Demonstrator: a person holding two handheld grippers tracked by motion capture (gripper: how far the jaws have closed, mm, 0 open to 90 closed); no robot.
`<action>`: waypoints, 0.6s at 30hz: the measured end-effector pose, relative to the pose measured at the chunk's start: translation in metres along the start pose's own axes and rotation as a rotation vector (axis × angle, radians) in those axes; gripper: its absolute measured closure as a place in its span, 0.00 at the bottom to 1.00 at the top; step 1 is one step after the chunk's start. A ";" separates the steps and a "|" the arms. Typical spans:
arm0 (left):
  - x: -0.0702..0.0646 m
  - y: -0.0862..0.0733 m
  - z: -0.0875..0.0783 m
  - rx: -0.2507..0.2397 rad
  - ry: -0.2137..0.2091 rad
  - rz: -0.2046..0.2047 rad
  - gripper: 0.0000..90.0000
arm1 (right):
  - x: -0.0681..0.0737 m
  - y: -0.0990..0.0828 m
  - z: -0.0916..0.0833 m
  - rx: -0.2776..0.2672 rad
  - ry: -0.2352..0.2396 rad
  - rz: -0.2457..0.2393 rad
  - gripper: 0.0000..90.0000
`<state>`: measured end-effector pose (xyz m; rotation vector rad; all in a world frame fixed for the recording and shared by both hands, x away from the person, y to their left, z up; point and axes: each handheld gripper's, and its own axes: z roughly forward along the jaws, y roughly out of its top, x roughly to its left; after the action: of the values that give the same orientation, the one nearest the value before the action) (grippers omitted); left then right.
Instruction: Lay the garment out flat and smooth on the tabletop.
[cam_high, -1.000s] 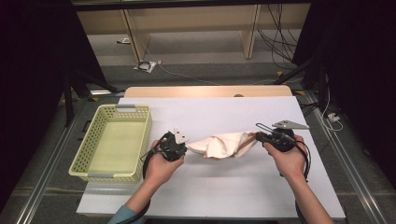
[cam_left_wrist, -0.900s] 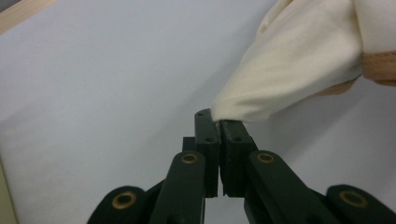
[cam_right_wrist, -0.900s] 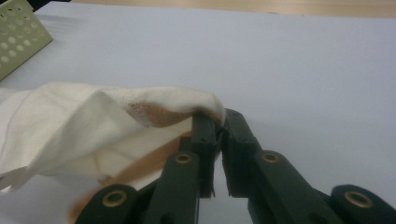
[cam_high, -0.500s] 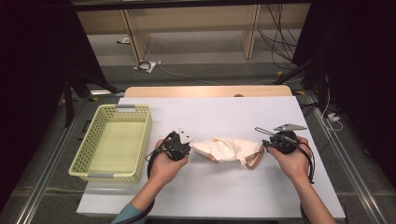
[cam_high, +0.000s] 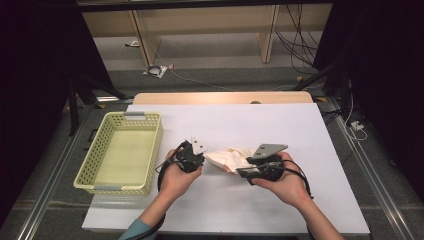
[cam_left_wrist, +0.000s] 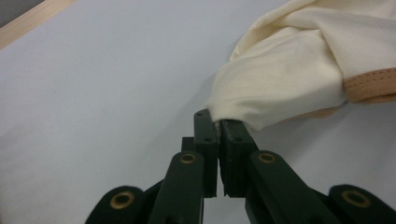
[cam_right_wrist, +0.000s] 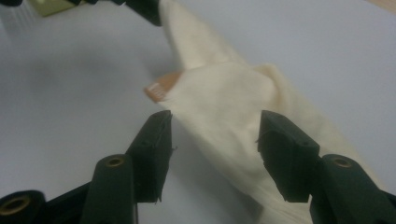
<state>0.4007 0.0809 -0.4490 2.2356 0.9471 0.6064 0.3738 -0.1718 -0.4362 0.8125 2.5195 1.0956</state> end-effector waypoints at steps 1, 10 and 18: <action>0.000 0.000 0.000 0.000 0.000 0.002 0.96 | 0.004 0.001 0.004 0.014 0.001 -0.019 0.48; -0.001 0.001 -0.001 -0.007 -0.005 0.004 0.96 | 0.008 -0.003 0.017 0.015 -0.113 -0.094 0.99; 0.005 -0.001 -0.002 -0.009 -0.001 -0.013 0.96 | -0.020 -0.004 -0.017 -0.092 -0.198 0.038 1.00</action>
<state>0.4023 0.0857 -0.4479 2.2198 0.9564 0.6029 0.3808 -0.1953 -0.4270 0.9001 2.2830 1.0779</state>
